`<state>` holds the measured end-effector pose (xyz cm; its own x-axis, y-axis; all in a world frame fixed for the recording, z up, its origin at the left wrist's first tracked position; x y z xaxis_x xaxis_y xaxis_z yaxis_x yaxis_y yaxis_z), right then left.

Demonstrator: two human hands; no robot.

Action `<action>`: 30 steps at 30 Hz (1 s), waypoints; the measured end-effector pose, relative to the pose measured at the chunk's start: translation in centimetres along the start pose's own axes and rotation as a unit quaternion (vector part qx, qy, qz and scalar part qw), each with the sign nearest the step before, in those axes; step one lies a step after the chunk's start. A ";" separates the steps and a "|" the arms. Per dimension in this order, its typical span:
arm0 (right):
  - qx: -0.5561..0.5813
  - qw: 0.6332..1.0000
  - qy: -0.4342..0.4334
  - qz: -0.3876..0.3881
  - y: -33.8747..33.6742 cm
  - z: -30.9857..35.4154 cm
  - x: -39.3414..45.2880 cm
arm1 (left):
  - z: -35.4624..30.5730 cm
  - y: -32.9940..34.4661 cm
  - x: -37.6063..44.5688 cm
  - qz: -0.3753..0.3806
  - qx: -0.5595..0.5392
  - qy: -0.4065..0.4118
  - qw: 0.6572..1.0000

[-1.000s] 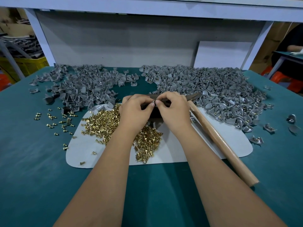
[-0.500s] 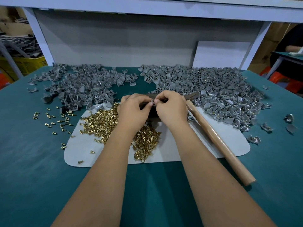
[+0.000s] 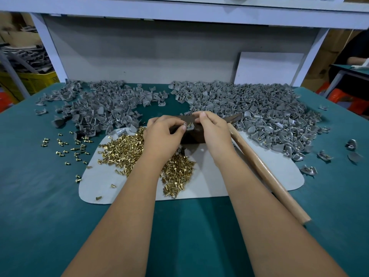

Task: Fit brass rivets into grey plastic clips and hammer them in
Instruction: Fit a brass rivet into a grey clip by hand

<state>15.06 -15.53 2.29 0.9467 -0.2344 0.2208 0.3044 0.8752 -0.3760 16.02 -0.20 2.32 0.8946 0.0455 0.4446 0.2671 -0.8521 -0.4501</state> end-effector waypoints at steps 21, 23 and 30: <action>-0.268 0.961 -0.057 -0.033 0.2 1.8 0.5 | 0.0 0.2 0.0 -0.001 0.005 0.000 1.000; -0.267 0.962 -0.039 -0.034 0.2 1.8 0.6 | -0.1 0.2 0.0 -0.004 0.003 0.000 1.000; -0.250 0.967 -0.027 -0.041 0.4 1.8 0.3 | 0.0 0.2 0.1 -0.005 0.005 0.002 1.000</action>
<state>15.29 -14.55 3.81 0.9141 -0.2608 0.3104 0.4045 0.5366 -0.7406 16.20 -0.41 2.27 0.8904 0.0511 0.4524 0.2789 -0.8466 -0.4533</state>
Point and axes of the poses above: each hand's wrist, its own x-axis towards the middle knuckle, its own y-axis out of the palm, z = x × y, the point moved 8 cm from there along x, towards the middle knuckle, and after that the axes turned 9 degrees about -x, right-handed, at the moved point
